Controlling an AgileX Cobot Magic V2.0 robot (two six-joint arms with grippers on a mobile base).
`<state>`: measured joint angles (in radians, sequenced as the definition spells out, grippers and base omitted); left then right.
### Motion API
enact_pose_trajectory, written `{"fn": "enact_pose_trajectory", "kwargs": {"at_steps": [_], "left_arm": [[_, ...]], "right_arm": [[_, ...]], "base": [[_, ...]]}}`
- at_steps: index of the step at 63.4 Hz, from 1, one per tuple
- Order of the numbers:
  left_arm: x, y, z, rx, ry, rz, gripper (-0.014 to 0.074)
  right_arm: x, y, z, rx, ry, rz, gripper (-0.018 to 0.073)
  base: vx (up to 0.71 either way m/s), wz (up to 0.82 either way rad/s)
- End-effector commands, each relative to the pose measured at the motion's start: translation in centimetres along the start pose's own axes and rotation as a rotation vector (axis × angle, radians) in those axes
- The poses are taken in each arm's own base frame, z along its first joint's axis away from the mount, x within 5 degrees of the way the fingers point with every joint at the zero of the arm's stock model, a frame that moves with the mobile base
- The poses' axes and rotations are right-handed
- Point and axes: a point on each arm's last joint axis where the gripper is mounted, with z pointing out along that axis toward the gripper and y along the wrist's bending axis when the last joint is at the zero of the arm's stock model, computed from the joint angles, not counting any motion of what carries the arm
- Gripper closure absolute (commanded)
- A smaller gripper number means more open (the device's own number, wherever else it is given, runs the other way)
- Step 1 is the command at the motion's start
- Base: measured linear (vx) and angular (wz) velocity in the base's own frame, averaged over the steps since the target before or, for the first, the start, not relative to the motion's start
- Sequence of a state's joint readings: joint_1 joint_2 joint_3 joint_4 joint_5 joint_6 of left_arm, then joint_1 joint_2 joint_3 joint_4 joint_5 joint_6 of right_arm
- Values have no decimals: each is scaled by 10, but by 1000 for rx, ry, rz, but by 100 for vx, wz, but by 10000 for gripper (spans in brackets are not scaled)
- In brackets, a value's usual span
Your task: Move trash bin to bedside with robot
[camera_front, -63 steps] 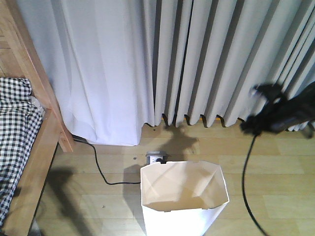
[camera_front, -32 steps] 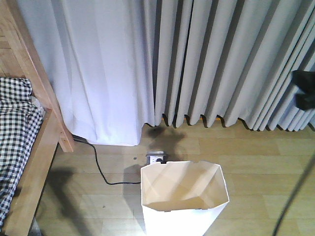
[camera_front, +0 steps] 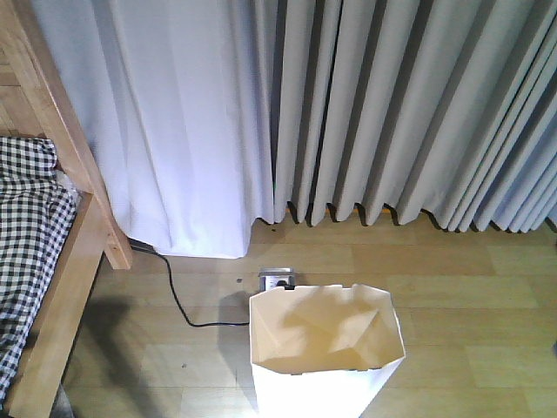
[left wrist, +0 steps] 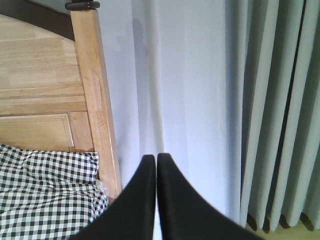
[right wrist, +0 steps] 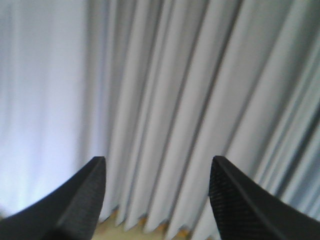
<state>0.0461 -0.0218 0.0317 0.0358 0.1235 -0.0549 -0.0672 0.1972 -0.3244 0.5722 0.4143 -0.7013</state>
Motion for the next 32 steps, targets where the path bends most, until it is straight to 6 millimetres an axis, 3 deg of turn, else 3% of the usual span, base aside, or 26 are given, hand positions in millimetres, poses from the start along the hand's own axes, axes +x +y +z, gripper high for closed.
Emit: {"fn": "enact_pose_trajectory", "kwargs": {"at_steps": [1,15,32], "left_arm": [[-15,-1,-2,5,-102,-6,603],[-15,-1,-2,5,-102,-6,603],[-15,-1,-2,5,-102,-6,603]], "right_arm": [[-10,-1,-2,-13,-53,16,119],[-12,-1,-2,-23,-83,-16,159],[-23,-9,-4,67,-197,-1,575]], "base": [[0,0],[0,0],[0,0]]}}
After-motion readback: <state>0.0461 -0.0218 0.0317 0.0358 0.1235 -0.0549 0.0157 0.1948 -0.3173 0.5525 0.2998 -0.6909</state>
